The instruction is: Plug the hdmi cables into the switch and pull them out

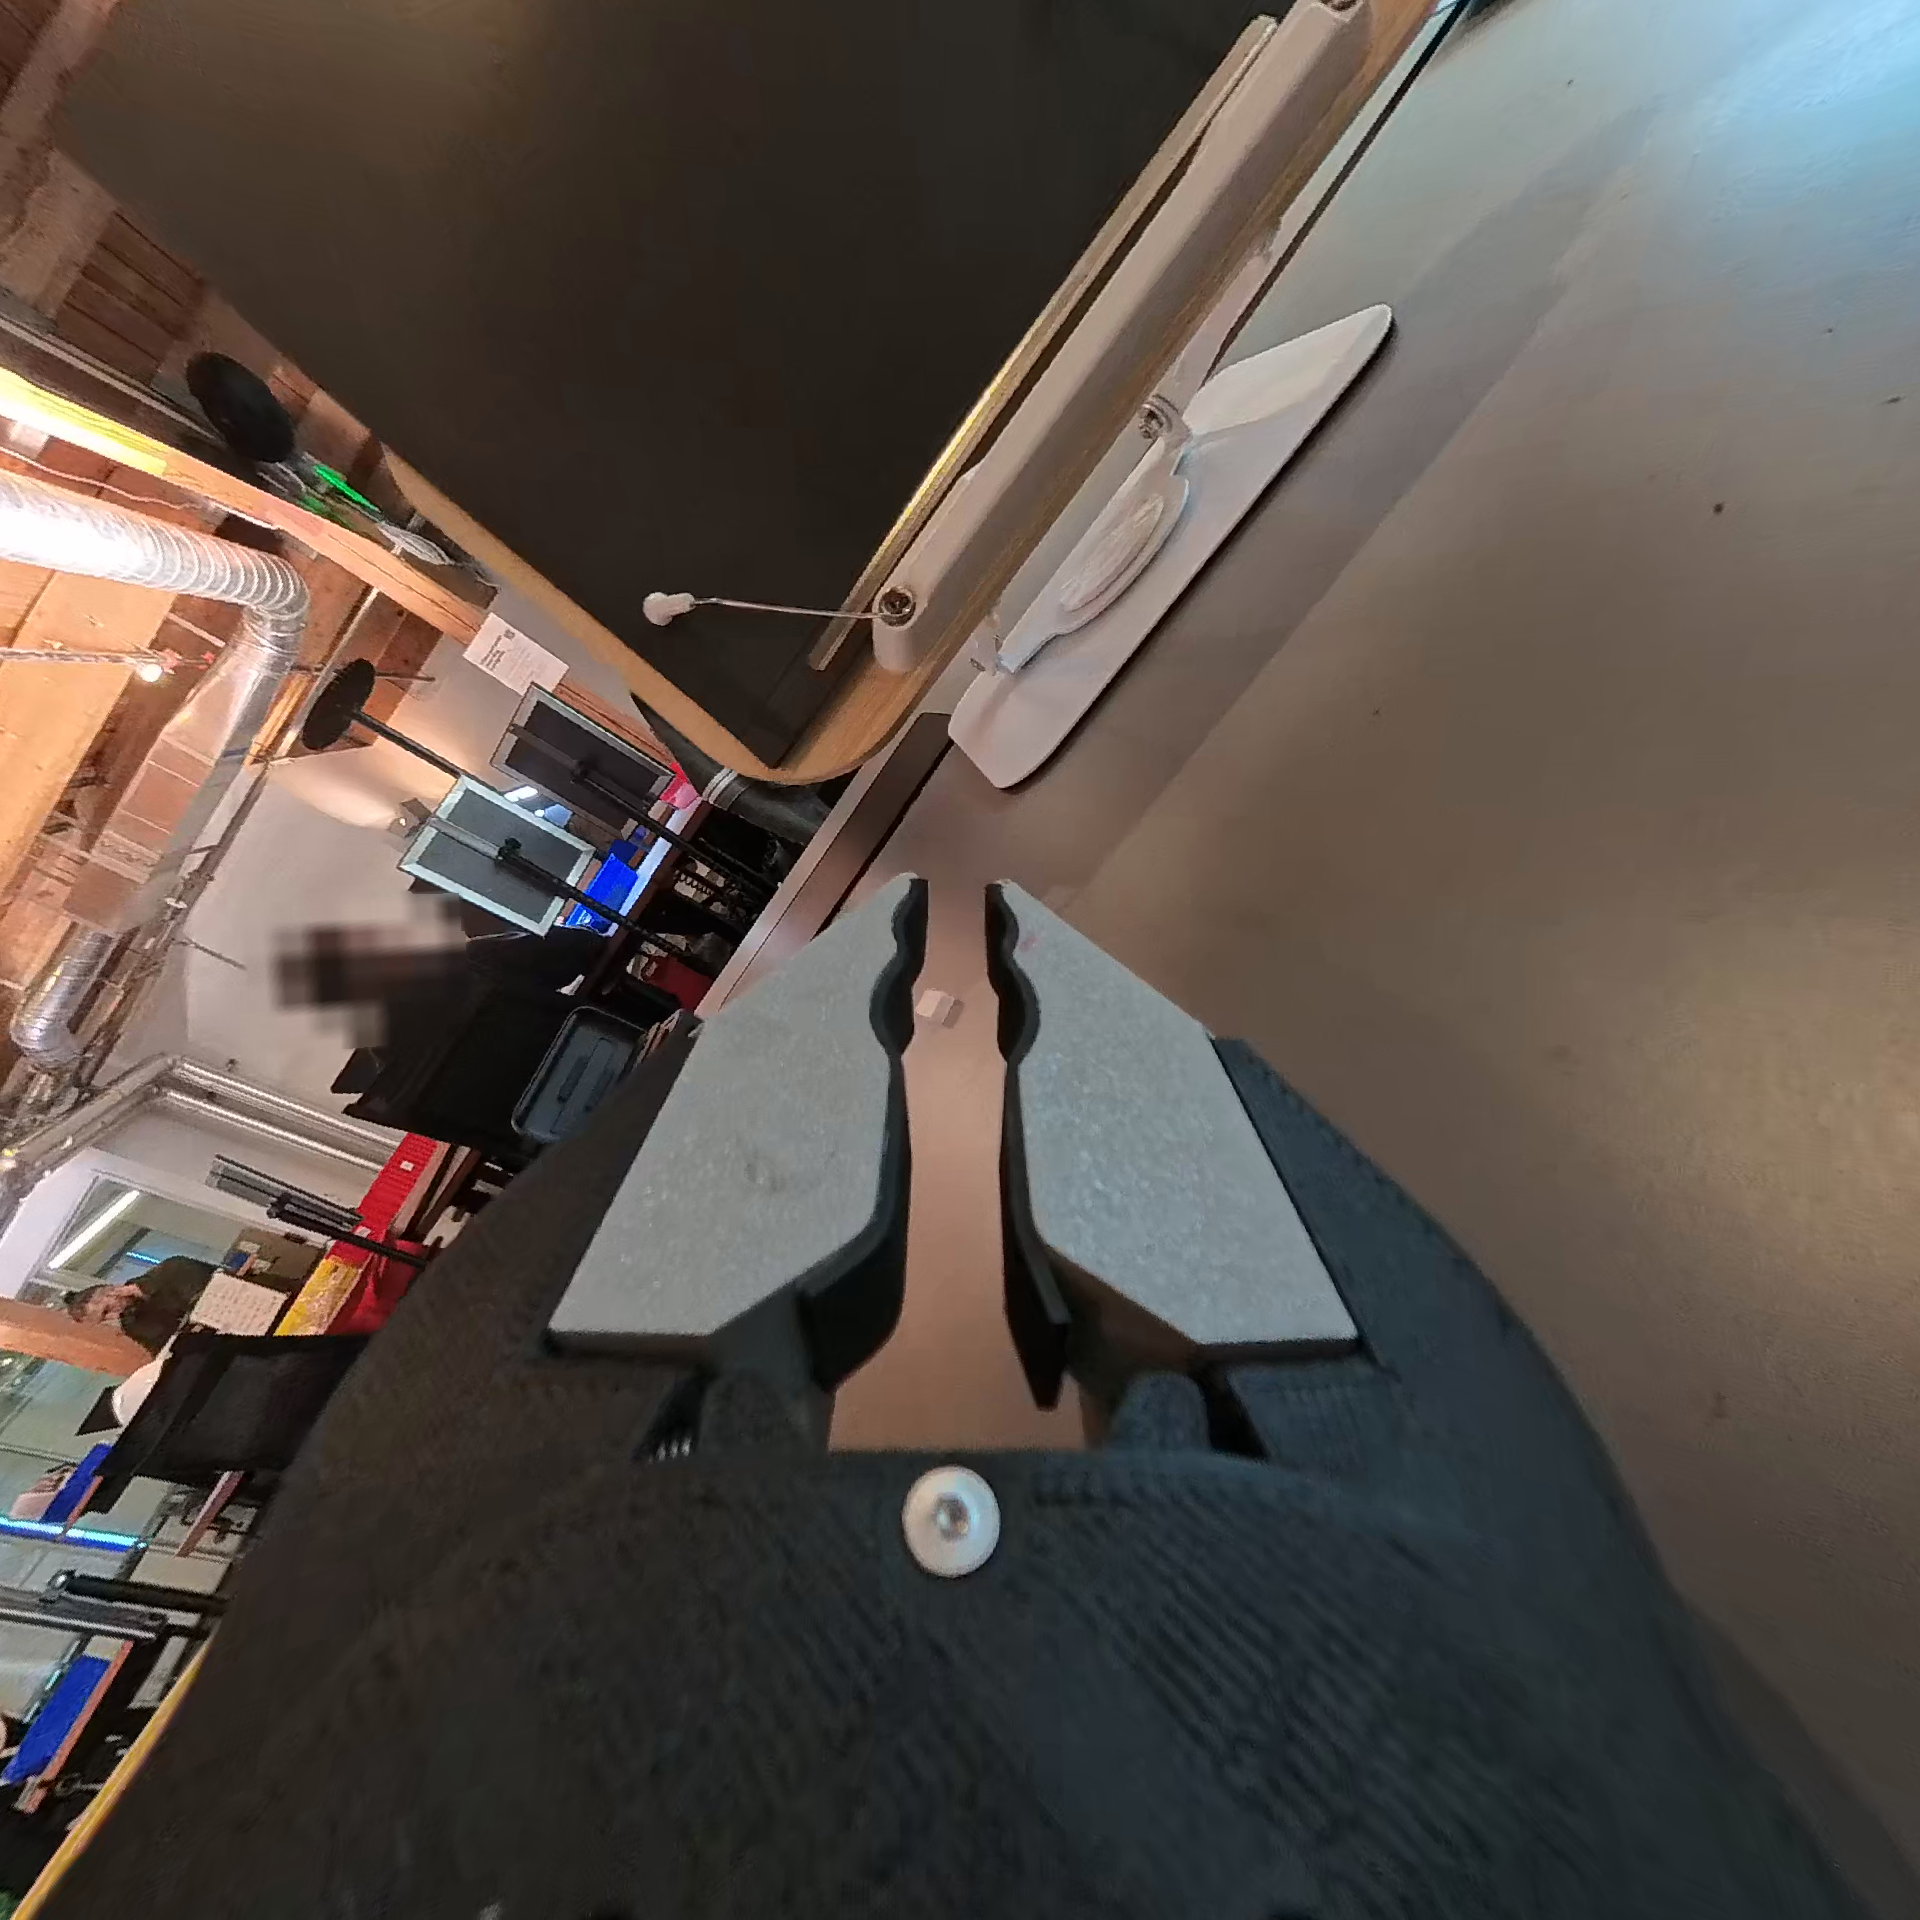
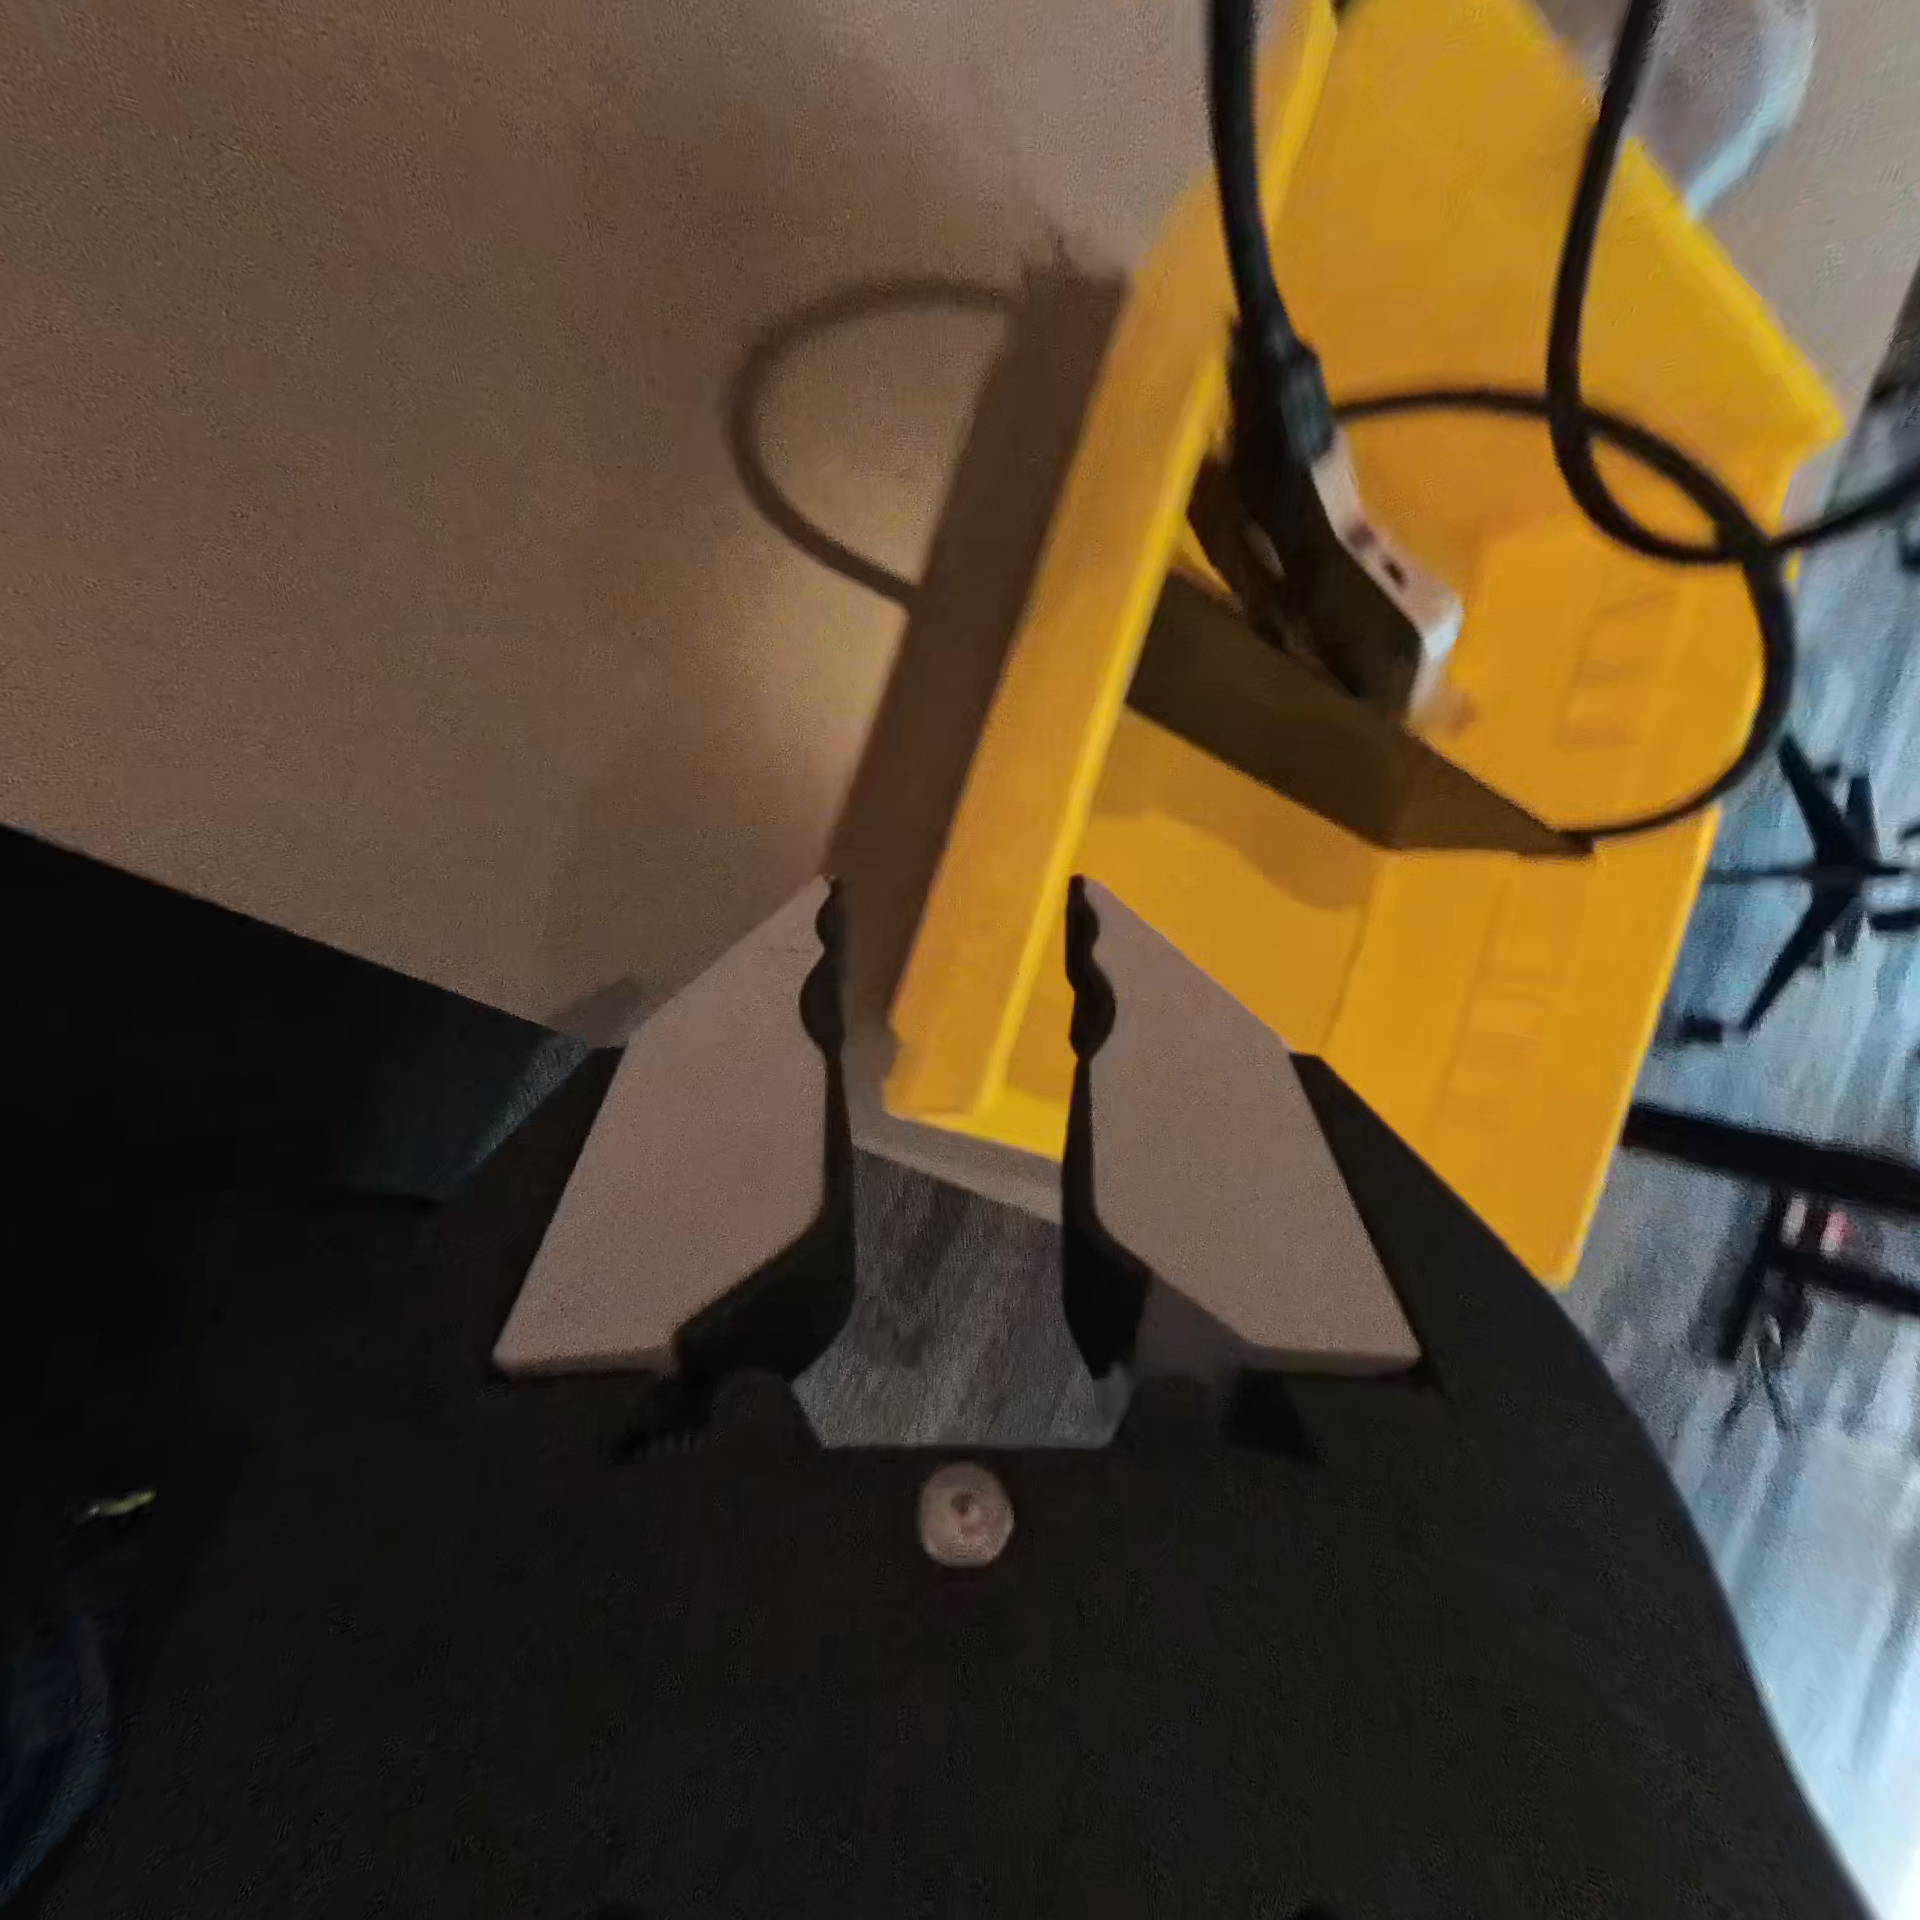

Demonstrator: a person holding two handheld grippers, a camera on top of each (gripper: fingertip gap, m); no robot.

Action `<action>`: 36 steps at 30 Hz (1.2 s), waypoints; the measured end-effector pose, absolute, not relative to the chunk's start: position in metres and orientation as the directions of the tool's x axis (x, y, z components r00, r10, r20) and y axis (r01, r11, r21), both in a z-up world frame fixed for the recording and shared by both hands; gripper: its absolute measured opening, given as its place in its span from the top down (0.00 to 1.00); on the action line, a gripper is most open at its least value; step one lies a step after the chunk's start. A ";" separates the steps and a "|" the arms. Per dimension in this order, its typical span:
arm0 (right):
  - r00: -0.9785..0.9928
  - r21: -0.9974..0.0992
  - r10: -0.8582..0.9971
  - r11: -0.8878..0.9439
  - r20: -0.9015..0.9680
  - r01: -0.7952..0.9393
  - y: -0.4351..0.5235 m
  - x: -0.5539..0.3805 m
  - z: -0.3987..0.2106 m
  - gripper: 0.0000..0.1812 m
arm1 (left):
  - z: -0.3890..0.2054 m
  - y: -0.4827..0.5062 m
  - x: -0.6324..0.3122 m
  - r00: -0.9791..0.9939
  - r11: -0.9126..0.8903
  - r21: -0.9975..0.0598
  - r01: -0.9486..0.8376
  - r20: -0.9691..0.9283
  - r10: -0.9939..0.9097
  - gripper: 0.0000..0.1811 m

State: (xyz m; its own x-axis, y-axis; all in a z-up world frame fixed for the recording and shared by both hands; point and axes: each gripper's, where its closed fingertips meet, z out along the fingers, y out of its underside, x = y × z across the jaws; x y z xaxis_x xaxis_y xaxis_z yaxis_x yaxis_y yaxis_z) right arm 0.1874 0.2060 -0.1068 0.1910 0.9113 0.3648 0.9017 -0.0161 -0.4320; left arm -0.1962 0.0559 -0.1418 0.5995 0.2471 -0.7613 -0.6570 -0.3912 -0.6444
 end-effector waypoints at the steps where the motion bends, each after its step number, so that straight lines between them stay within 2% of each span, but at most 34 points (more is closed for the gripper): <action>1: 0.106 -0.494 0.935 0.080 0.337 0.866 0.177 0.163 -0.097 0.79 | -0.143 0.057 -0.196 0.596 -0.394 -0.639 -0.661 -0.765 0.243 0.95; 3: -0.095 -0.614 0.961 0.240 0.260 0.752 0.115 0.112 -0.086 0.84 | -0.143 0.058 -0.196 0.592 -0.396 -0.635 -0.664 -0.769 0.241 0.95; 5: -0.234 -0.708 0.954 0.297 0.189 0.641 0.072 0.063 -0.082 0.89 | -0.143 0.058 -0.196 0.591 -0.395 -0.635 -0.664 -0.769 0.244 0.95; 10: -0.283 -0.813 0.955 0.234 0.089 0.533 0.075 -0.066 -0.118 0.86 | -0.143 0.055 -0.197 0.591 -0.395 -0.636 -0.662 -0.768 0.246 0.96; 13: -0.309 -0.850 0.950 0.122 -0.050 0.512 0.092 -0.128 -0.159 0.85 | -0.148 0.055 -0.201 0.559 -0.434 -0.599 -0.673 -0.796 0.231 0.96; 14: -0.304 -0.843 0.946 0.069 -0.115 0.533 0.097 -0.140 -0.171 0.84 | -0.149 0.056 -0.201 0.550 -0.437 -0.588 -0.681 -0.804 0.224 0.96; 16: -0.373 -0.824 0.903 0.039 -0.213 0.565 0.092 -0.149 -0.171 0.73 | -0.150 0.056 -0.200 0.543 -0.435 -0.581 -0.688 -0.810 0.222 0.96; 19: -0.329 -0.858 0.942 0.120 -0.060 0.500 0.112 -0.156 -0.172 0.76 | -0.144 0.055 -0.204 0.565 -0.423 -0.616 -0.664 -0.784 0.256 0.96; 22: -0.330 -0.821 0.942 0.139 -0.063 0.554 0.113 -0.152 -0.189 0.74 | -0.133 0.051 -0.197 0.579 -0.386 -0.643 -0.662 -0.765 0.281 0.95; 23: -0.342 -0.814 0.937 0.143 -0.072 0.563 0.111 -0.150 -0.191 0.78 | -0.129 0.049 -0.193 0.564 -0.384 -0.636 -0.670 -0.772 0.293 0.95; 25: -0.369 -0.798 0.924 0.150 -0.095 0.583 0.107 -0.149 -0.196 1.00 | -0.128 0.043 -0.182 0.582 -0.413 -0.675 -0.611 -0.737 0.343 0.94; 27: -0.377 -0.774 0.920 0.163 -0.104 0.612 0.105 -0.148 -0.202 1.00 | -0.127 0.034 -0.155 0.667 -0.414 -0.774 -0.478 -0.627 0.402 0.95; 28: -0.383 -0.761 0.919 0.183 -0.092 0.623 0.104 -0.148 -0.206 1.00 | -0.124 0.033 -0.129 0.739 -0.354 -0.833 -0.425 -0.545 0.396 0.95; 30: -0.383 -0.742 0.924 0.241 -0.023 0.625 0.104 -0.147 -0.211 1.00 | -0.119 0.031 -0.077 0.855 -0.262 -0.901 -0.347 -0.418 0.307 0.93; 33: -0.386 -0.731 0.921 0.292 0.042 0.617 0.104 -0.146 -0.213 1.00 | -0.110 0.008 -0.037 0.920 -0.317 -0.896 -0.312 -0.369 0.136 0.92; 36: -0.402 -0.734 0.916 0.283 0.014 0.617 0.101 -0.144 -0.213 1.00 | -0.067 -0.038 -0.025 0.973 -0.304 -0.927 -0.220 -0.231 0.001 0.91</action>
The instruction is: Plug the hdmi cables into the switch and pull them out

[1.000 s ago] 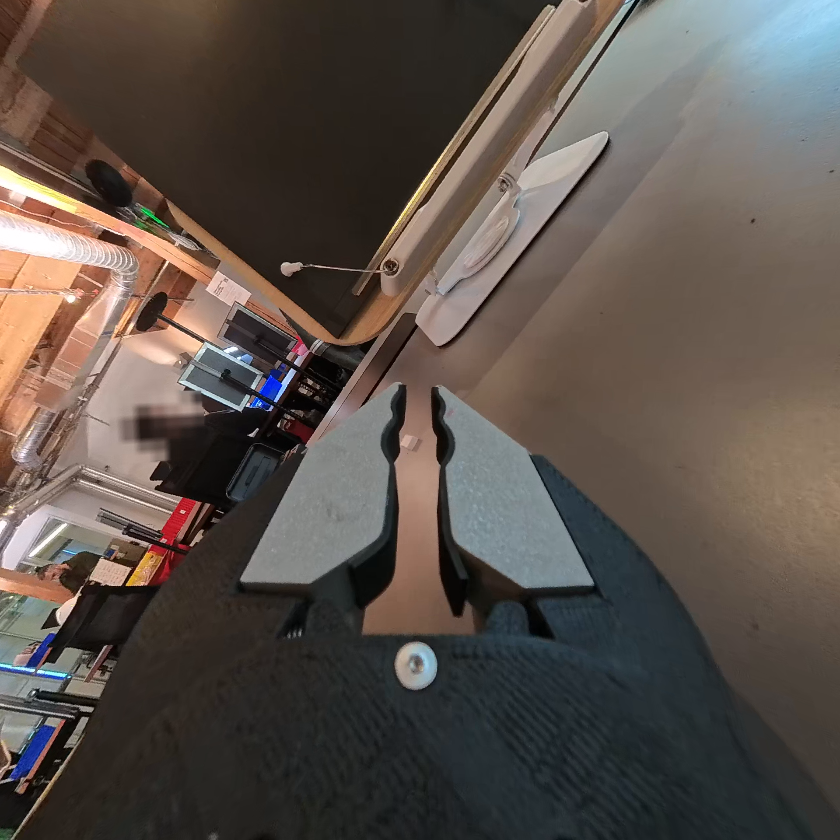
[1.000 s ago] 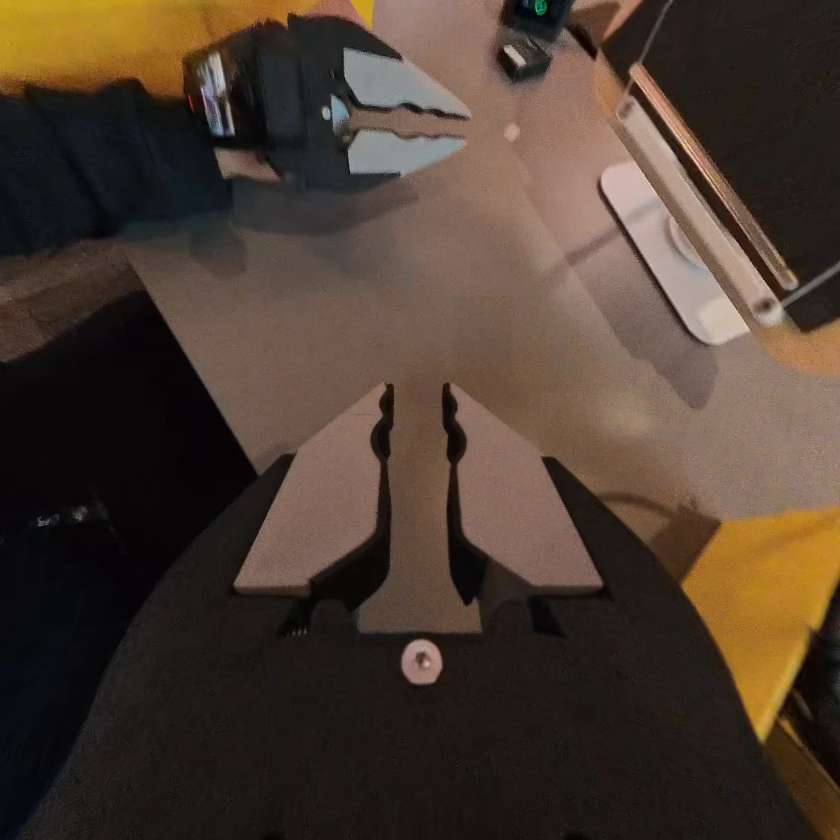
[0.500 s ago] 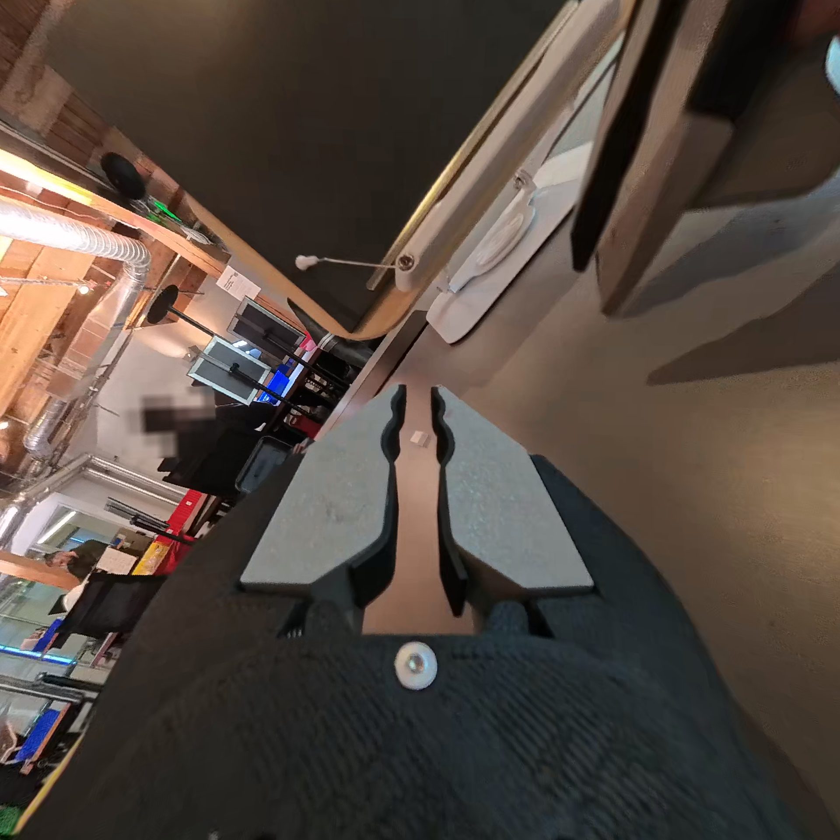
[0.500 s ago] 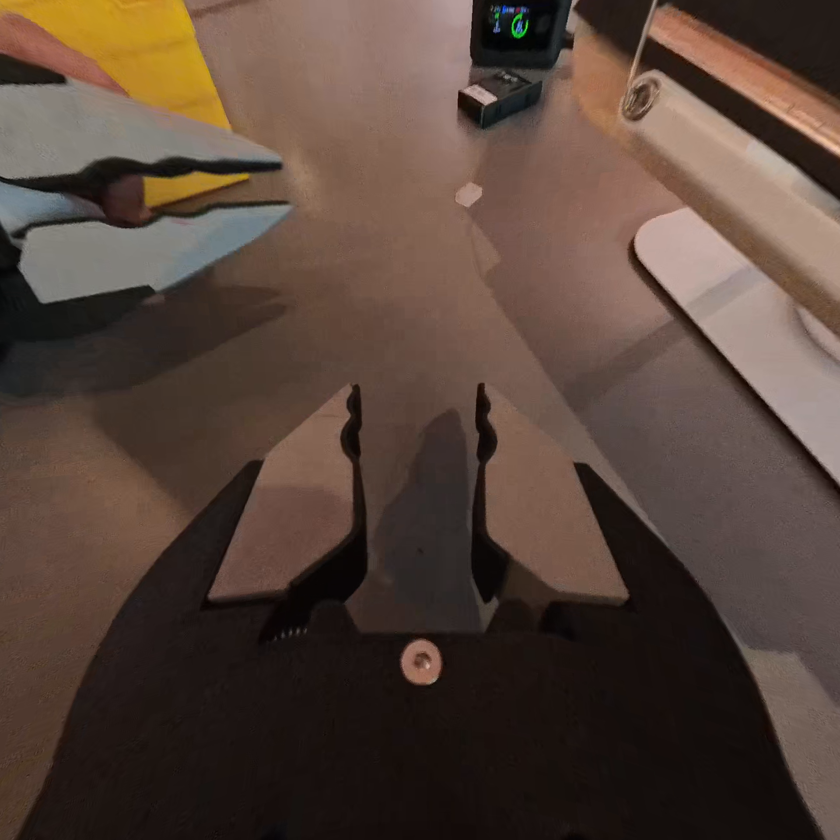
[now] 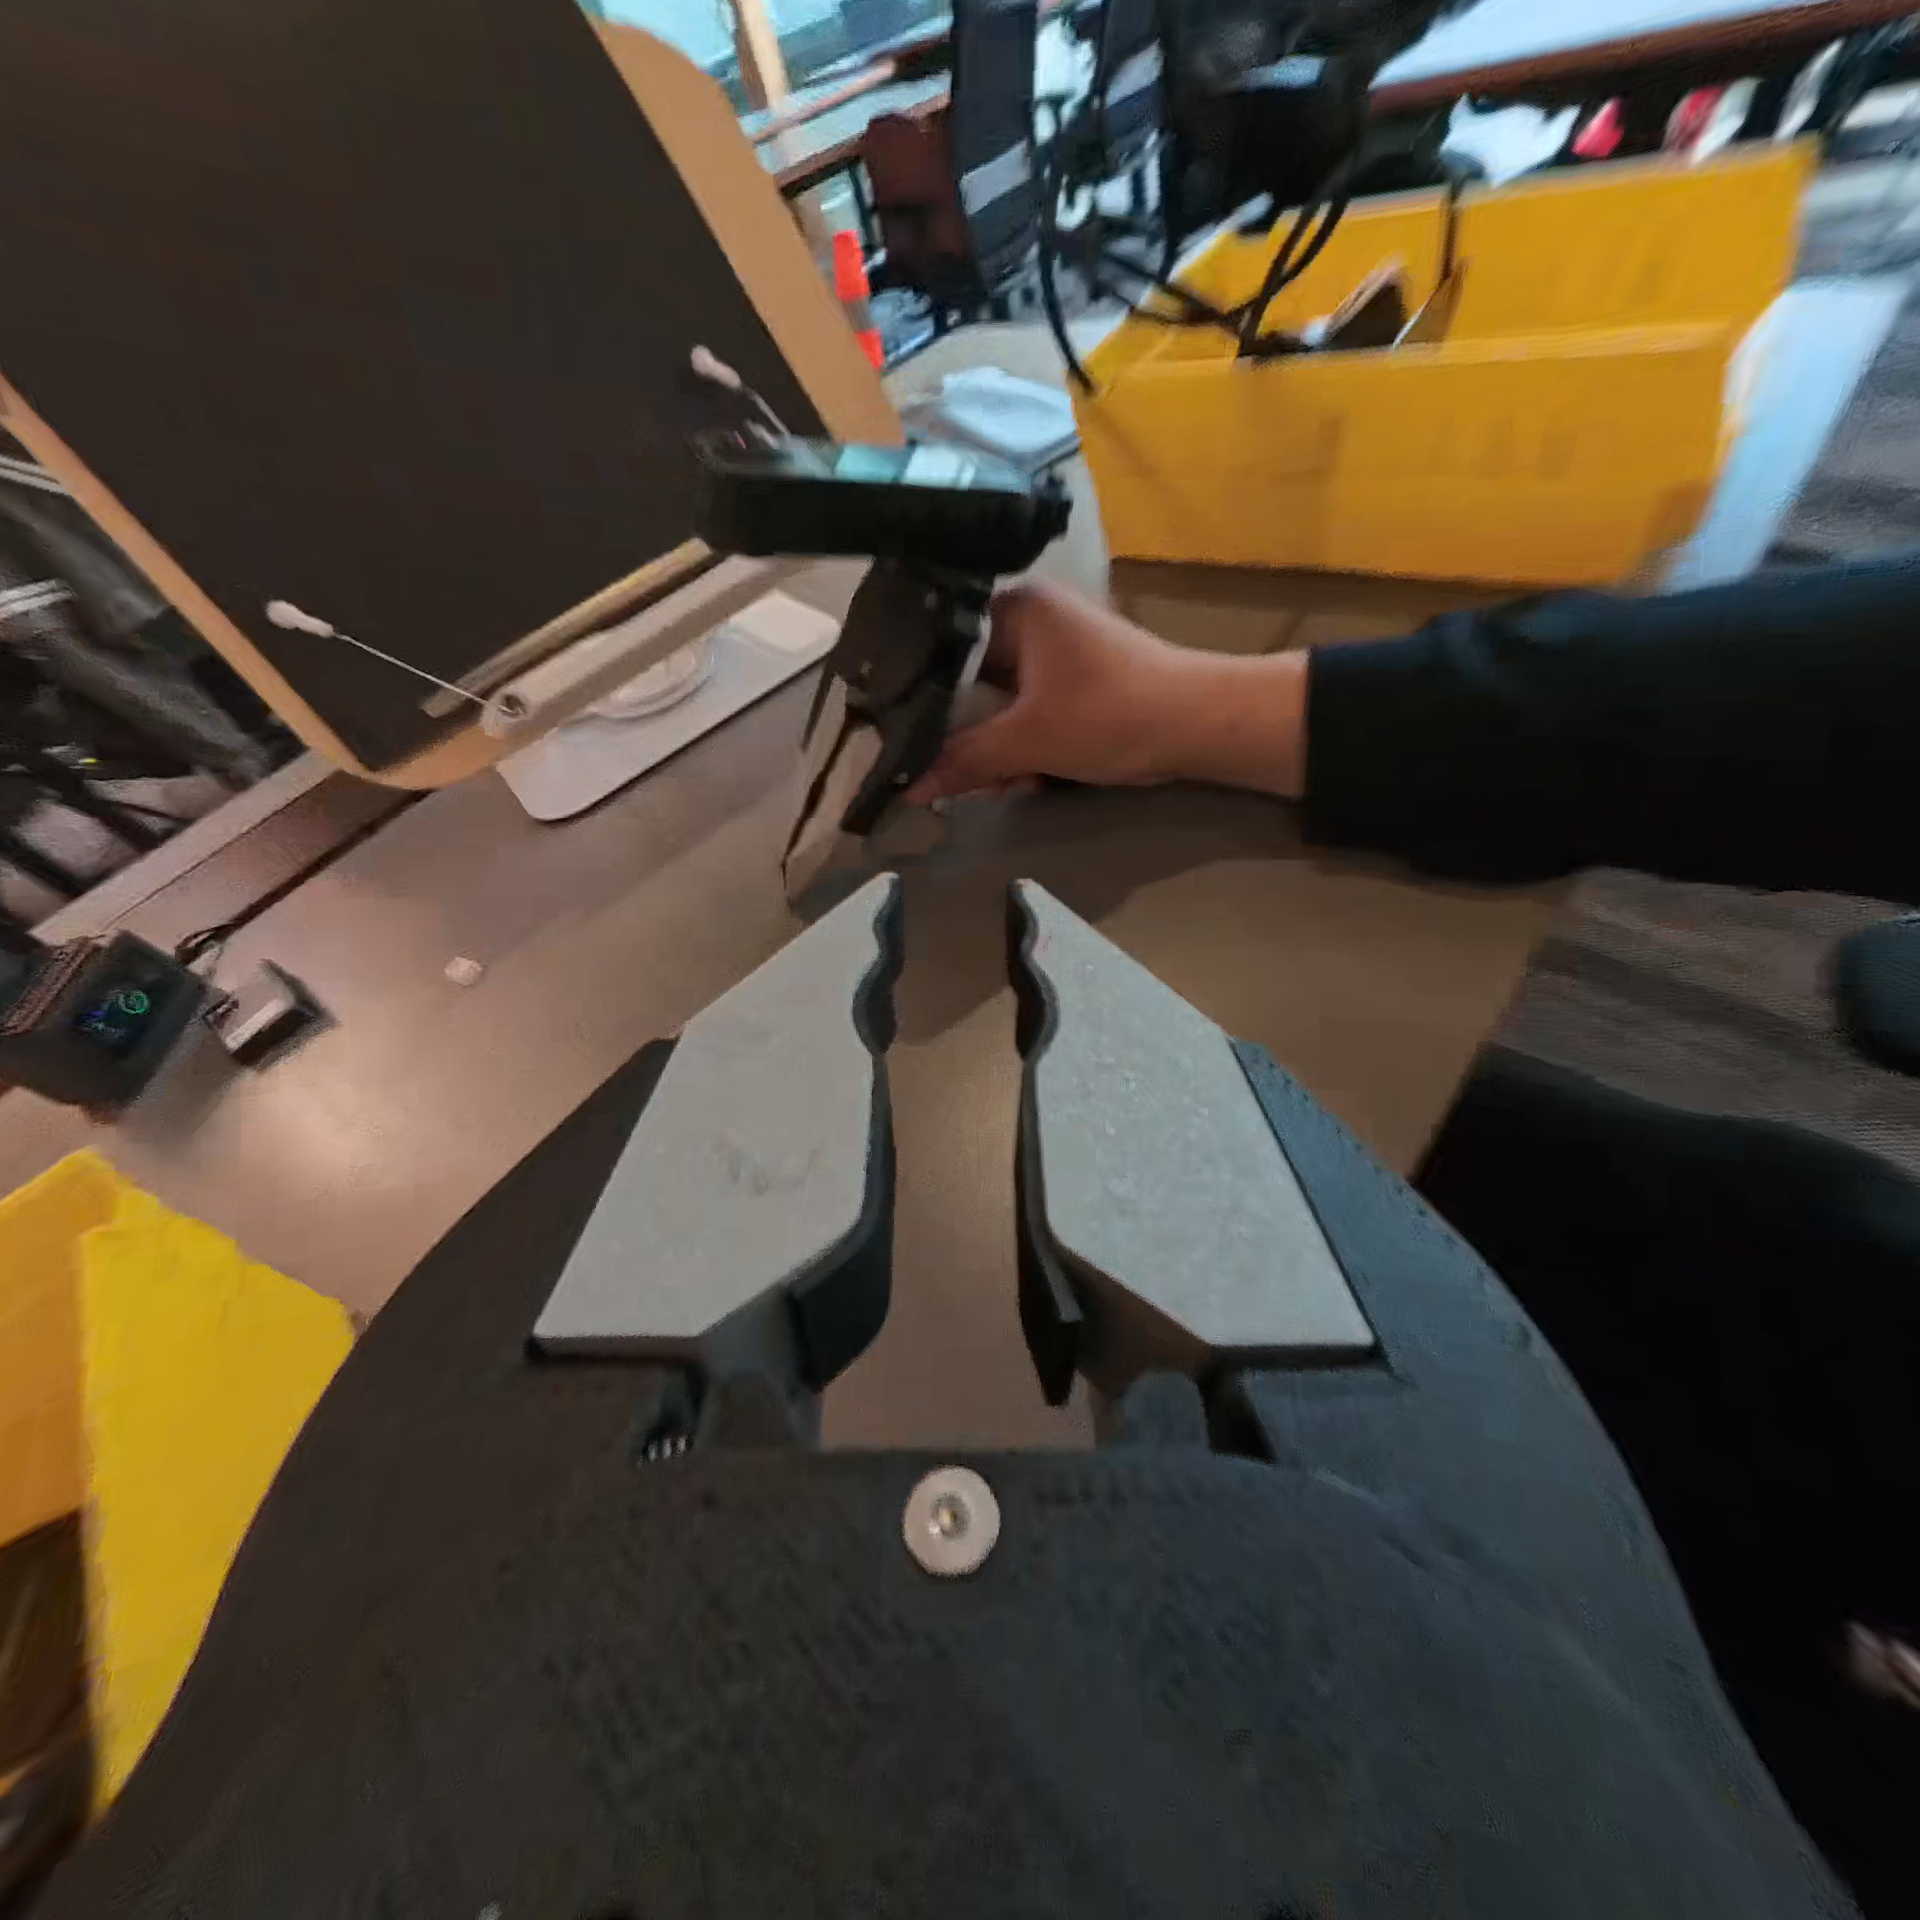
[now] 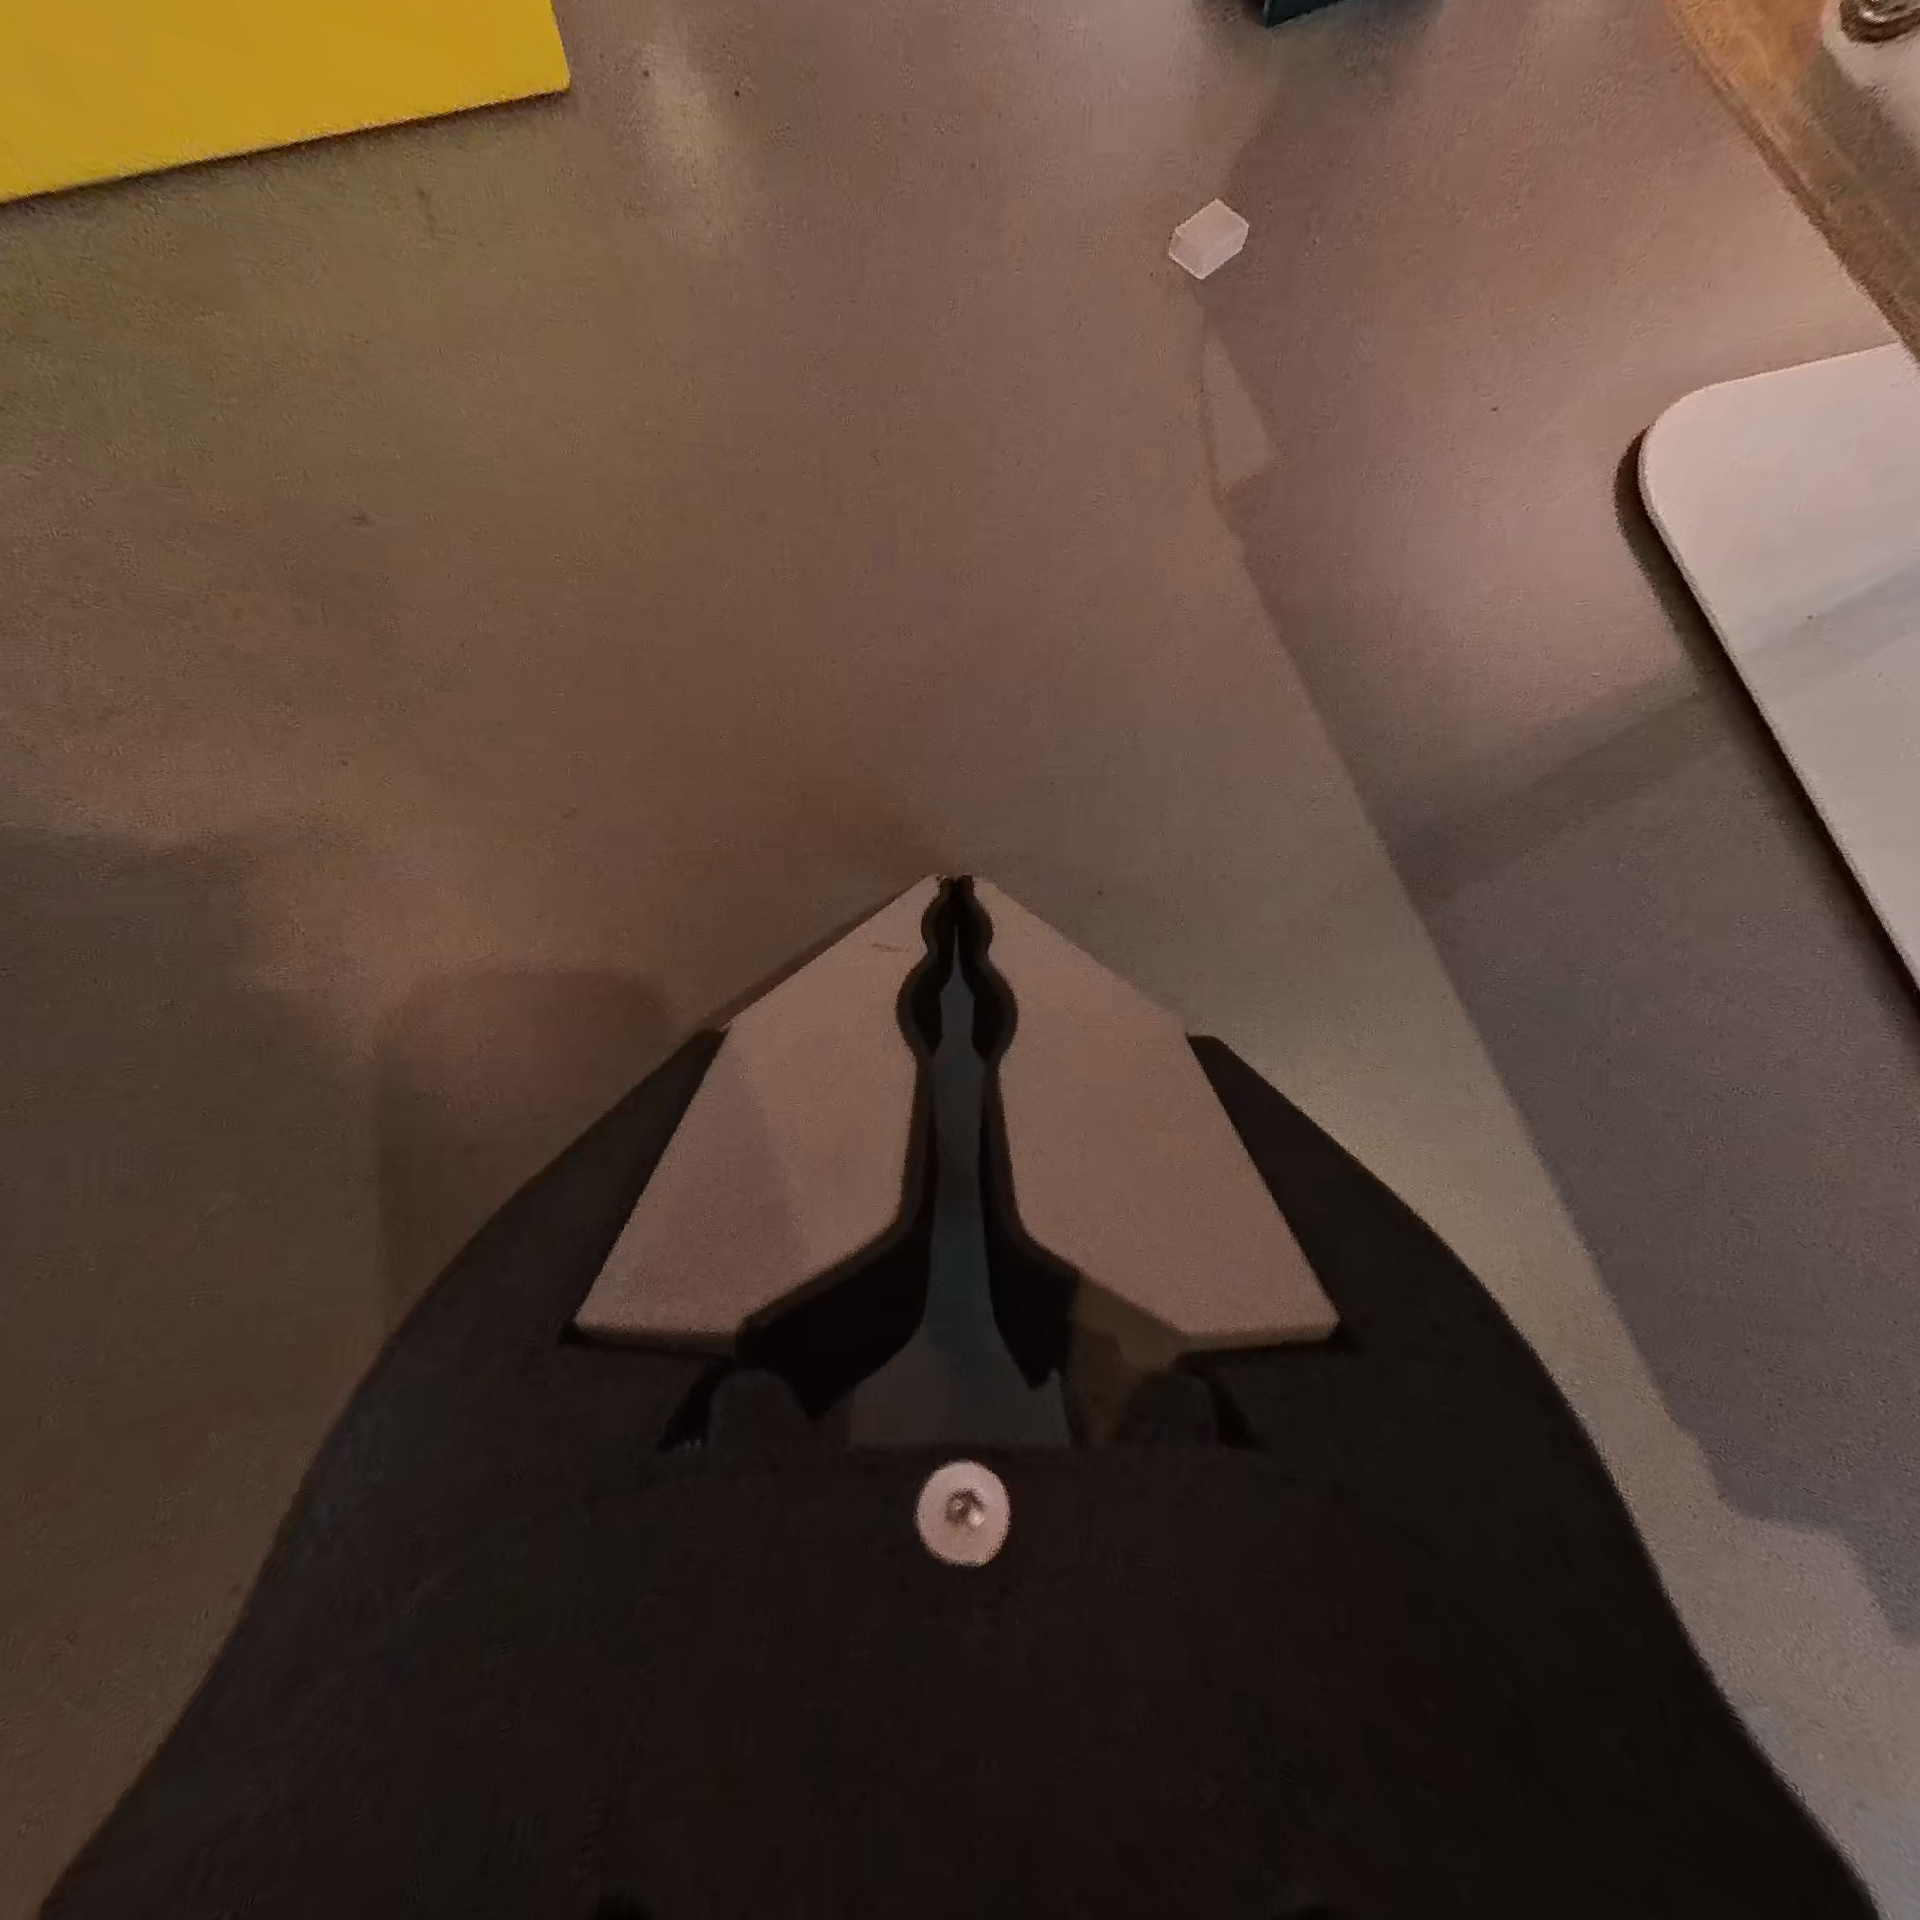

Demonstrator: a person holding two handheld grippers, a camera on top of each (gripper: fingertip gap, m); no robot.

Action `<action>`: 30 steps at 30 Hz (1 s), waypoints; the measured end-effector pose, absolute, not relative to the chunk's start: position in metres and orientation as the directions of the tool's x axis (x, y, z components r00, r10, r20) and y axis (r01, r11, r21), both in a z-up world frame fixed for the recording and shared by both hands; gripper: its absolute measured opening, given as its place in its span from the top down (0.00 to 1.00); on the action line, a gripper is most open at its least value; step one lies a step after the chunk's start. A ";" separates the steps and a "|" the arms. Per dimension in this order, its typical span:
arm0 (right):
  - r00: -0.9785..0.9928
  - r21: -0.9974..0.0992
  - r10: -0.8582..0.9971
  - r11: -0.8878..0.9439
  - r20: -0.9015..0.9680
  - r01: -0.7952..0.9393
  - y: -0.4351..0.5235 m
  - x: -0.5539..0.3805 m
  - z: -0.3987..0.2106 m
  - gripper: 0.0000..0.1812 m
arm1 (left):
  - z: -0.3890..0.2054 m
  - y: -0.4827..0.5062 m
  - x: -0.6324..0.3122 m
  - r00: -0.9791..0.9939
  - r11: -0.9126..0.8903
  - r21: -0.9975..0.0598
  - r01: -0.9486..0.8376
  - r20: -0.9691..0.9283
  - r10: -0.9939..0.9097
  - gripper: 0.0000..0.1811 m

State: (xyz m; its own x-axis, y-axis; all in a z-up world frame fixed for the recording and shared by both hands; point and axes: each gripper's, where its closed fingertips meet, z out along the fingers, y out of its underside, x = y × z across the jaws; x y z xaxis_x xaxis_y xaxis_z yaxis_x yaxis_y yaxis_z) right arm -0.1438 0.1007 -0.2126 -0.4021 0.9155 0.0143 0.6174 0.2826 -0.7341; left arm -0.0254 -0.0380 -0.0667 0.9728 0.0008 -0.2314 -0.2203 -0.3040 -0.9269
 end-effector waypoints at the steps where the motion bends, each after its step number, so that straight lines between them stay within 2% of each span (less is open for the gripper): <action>1: -0.408 -0.734 0.913 0.278 0.002 0.619 0.099 -0.143 -0.212 1.00 | -0.048 -0.056 -0.029 0.977 -0.288 -0.935 -0.209 -0.213 -0.019 0.91; 3: -0.409 -0.733 0.913 0.272 -0.009 0.623 0.100 -0.143 -0.212 1.00 | -0.028 -0.091 -0.052 0.961 -0.330 -0.906 -0.266 -0.276 -0.017 0.91; 5: -0.409 -0.734 0.912 0.270 -0.012 0.624 0.100 -0.143 -0.212 1.00 | -0.030 -0.122 -0.095 0.923 -0.469 -0.823 -0.321 -0.383 0.041 0.91; 11: -0.410 -0.734 0.912 0.268 -0.014 0.623 0.102 -0.145 -0.212 1.00 | -0.085 -0.173 -0.180 0.880 -0.769 -0.576 -0.278 -0.473 0.036 0.86; 13: -0.410 -0.735 0.912 0.271 -0.010 0.622 0.103 -0.145 -0.213 1.00 | -0.099 -0.179 -0.192 0.860 -0.814 -0.498 -0.299 -0.510 -0.004 0.85; 16: -0.410 -0.734 0.912 0.274 -0.007 0.621 0.104 -0.145 -0.212 1.00 | -0.109 -0.177 -0.200 0.841 -0.825 -0.452 -0.338 -0.539 -0.049 0.87; 19: -0.410 -0.734 0.912 0.265 -0.020 0.626 0.105 -0.146 -0.212 1.00 | -0.110 -0.169 -0.200 0.847 -0.813 -0.461 -0.355 -0.527 -0.071 0.94; 20: -0.410 -0.733 0.912 0.263 -0.024 0.627 0.105 -0.145 -0.212 1.00 | -0.110 -0.169 -0.200 0.852 -0.813 -0.461 -0.356 -0.518 -0.079 0.99; 23: -0.411 -0.733 0.912 0.263 -0.024 0.627 0.104 -0.146 -0.212 1.00 | -0.100 -0.169 -0.210 0.878 -0.823 -0.483 -0.298 -0.476 -0.039 0.99; 26: -0.412 -0.733 0.911 0.260 -0.030 0.629 0.103 -0.146 -0.212 1.00 | -0.055 -0.163 -0.236 0.855 -0.752 -0.611 -0.247 -0.503 0.127 0.99; 30: -0.411 -0.733 0.910 0.252 -0.042 0.632 0.103 -0.146 -0.212 1.00 | 0.035 -0.164 -0.276 0.742 -0.583 -0.777 -0.237 -0.532 0.408 1.00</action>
